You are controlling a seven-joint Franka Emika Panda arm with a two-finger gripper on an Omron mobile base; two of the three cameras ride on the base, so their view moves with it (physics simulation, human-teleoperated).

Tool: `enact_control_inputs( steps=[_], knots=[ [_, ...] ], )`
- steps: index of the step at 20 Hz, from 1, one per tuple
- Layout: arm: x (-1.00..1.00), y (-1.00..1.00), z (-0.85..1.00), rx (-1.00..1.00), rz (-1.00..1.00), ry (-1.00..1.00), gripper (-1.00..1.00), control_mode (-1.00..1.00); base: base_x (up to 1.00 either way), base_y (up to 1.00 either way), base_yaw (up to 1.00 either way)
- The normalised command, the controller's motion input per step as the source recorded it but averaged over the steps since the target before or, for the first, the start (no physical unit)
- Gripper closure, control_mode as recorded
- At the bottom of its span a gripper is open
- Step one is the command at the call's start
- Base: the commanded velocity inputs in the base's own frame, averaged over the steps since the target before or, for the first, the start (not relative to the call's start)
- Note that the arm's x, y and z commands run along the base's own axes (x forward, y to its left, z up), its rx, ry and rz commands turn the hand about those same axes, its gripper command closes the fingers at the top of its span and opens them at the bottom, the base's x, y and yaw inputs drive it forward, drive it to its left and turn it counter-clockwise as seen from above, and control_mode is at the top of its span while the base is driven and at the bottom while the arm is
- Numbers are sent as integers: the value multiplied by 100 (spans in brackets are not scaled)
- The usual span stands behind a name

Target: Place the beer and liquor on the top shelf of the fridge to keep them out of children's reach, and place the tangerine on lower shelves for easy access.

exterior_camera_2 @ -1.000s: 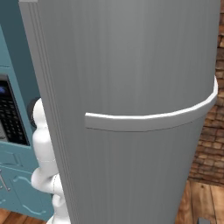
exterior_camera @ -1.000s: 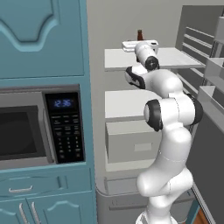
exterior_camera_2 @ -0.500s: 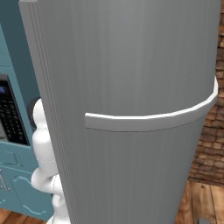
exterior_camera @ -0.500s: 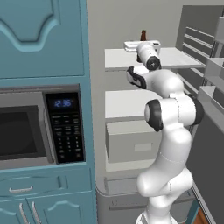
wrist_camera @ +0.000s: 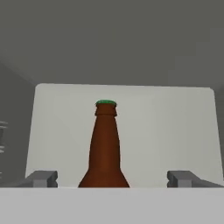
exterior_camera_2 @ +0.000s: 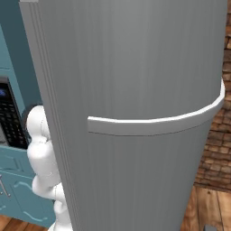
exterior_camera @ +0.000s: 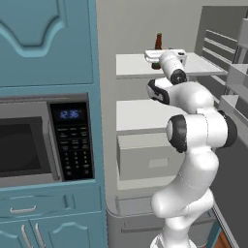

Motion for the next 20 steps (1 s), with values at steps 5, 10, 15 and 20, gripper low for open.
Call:
enact_control_inputs(
  steps=[5,10,15,20],
  knots=[
    [-99,0,0,0,0,0,-100,-100,0,0,0],
    [-100,2,0,0,0,15,-100,-100,0,0,0],
    [-100,27,6,0,0,33,-100,-100,0,0,0],
    [-98,28,19,0,-2,48,-100,-100,0,0,0]
  ],
)
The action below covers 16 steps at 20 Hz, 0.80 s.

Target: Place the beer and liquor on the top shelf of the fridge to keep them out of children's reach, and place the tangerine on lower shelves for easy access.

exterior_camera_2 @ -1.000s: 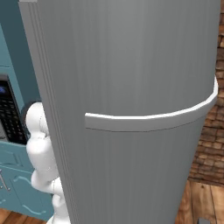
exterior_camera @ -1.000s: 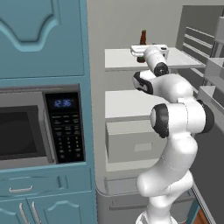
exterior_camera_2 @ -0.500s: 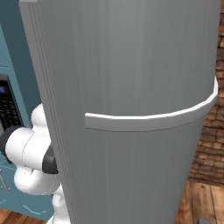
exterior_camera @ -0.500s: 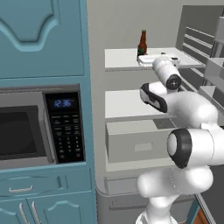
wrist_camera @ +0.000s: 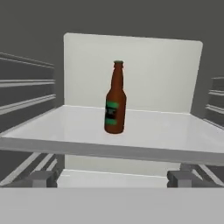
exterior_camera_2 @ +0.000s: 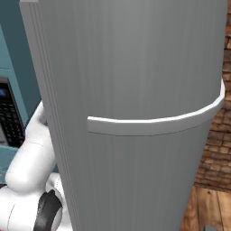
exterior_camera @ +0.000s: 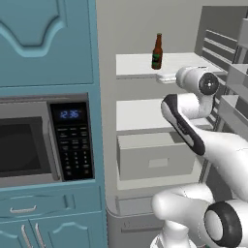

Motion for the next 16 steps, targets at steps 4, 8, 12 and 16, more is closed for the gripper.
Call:
enact_control_inputs(
  steps=[4,8,12,16],
  knots=[
    [-100,11,25,0,-1,52,-100,-100,0,0,0],
    [-100,13,-17,0,-2,40,-100,-100,0,0,0],
    [-95,23,-90,0,-8,26,-100,-100,0,0,0],
    [-82,27,-78,-3,-8,24,-100,-100,0,0,0]
  ],
)
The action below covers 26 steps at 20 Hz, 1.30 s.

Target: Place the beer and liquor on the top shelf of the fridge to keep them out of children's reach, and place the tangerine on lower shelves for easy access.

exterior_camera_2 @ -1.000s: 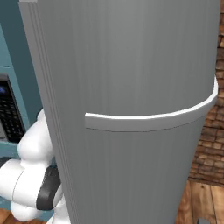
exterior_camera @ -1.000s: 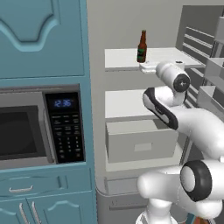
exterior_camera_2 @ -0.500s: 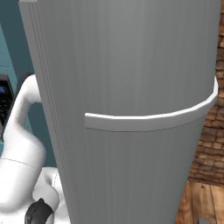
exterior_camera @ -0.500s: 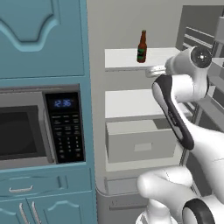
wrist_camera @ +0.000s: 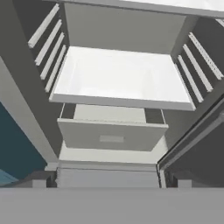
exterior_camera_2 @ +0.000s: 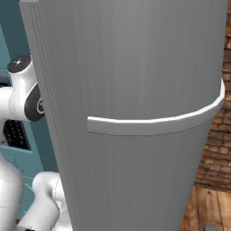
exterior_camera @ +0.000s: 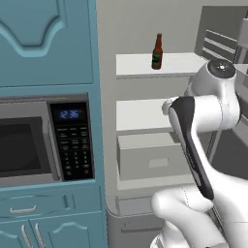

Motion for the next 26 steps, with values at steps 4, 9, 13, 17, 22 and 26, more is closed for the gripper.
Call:
enact_control_inputs(
  steps=[4,9,13,17,22,26],
  knots=[
    [-60,37,-28,-2,-6,20,-100,-100,0,0,0],
    [-39,13,-11,0,-1,4,-100,-100,0,0,0],
    [-23,0,-2,0,0,2,-100,-100,0,0,0],
    [-16,0,-1,0,0,0,-100,100,-31,4,4],
    [0,0,0,0,0,0,-100,100,-93,42,24],
    [0,0,0,0,0,0,-100,100,-64,95,38]
  ],
)
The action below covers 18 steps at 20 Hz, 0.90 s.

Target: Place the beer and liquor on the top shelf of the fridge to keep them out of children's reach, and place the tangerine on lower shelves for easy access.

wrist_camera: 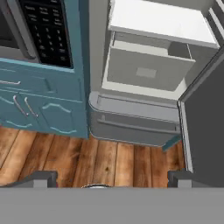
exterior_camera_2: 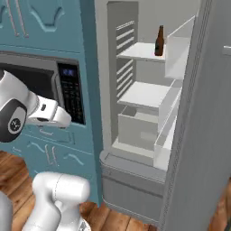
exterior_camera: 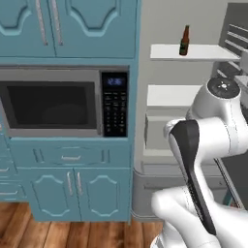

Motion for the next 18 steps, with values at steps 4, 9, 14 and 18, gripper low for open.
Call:
enact_control_inputs(
  steps=[4,9,14,18],
  knots=[
    [0,0,0,0,0,0,-100,100,-18,100,47],
    [0,0,0,0,0,0,-100,100,11,100,42],
    [0,0,0,0,0,0,-100,100,65,99,31],
    [0,0,0,0,0,0,-100,100,93,79,17]
  ],
)
